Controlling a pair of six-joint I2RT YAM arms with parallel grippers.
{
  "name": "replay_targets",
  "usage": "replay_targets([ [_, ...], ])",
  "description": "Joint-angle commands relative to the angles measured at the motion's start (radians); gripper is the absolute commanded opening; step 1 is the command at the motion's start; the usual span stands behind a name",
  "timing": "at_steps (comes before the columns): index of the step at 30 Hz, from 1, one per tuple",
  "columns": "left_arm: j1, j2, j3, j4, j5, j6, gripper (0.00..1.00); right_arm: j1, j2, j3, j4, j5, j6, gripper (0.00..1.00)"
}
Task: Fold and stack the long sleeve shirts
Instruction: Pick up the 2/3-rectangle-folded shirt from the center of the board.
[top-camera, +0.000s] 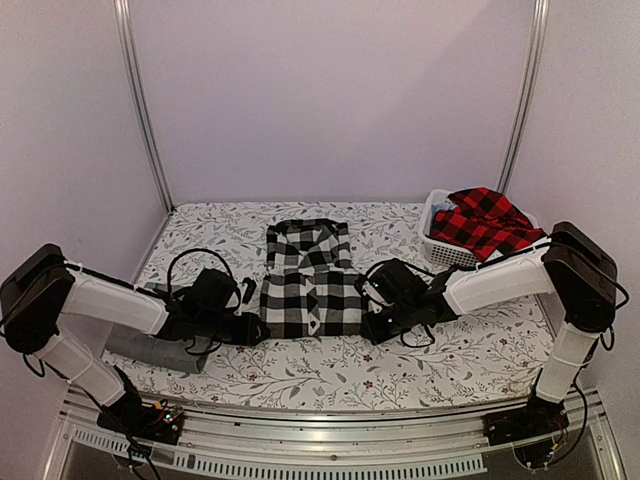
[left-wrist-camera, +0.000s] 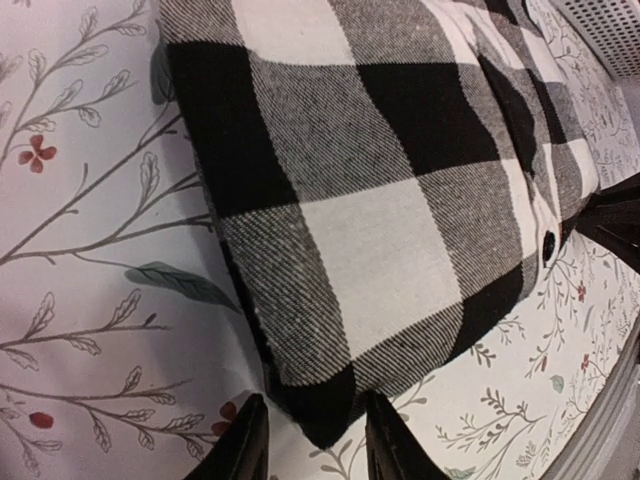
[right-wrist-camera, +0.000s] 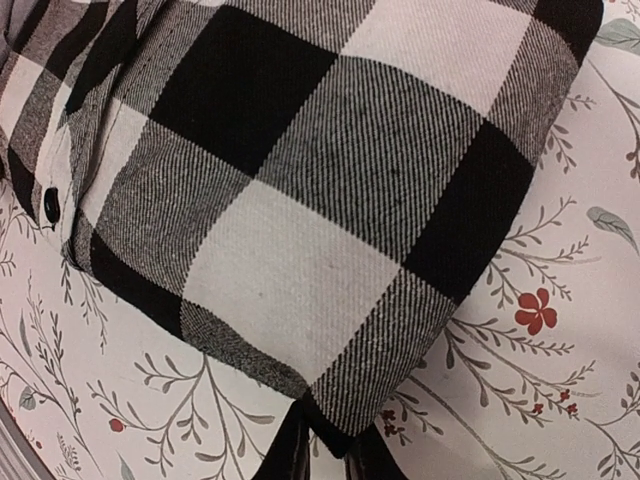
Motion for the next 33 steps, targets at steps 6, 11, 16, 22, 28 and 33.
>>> replay_targets([
  [6, -0.032, 0.005, 0.002, 0.018, -0.001, 0.006, 0.24, -0.003, 0.017, 0.032, -0.007, 0.007, -0.001, 0.08],
  [11, -0.041, 0.003, 0.001, 0.024, -0.006, -0.005, 0.05, -0.001, 0.010, 0.039, -0.011, 0.012, 0.005, 0.00],
  [16, -0.049, -0.037, 0.005, 0.003, -0.009, -0.017, 0.00, 0.009, -0.018, 0.041, -0.031, 0.015, 0.013, 0.00],
  [22, -0.079, -0.144, 0.024, -0.123, -0.005, -0.041, 0.00, 0.056, -0.094, 0.028, -0.097, 0.015, 0.054, 0.00],
  [28, -0.136, -0.328, 0.059, -0.338, -0.029, -0.094, 0.00, 0.105, -0.235, 0.022, -0.204, 0.054, 0.129, 0.00],
  [33, -0.145, -0.424, 0.113, -0.450, -0.056, -0.121, 0.00, 0.109, -0.321, 0.077, -0.267, 0.070, 0.155, 0.00],
])
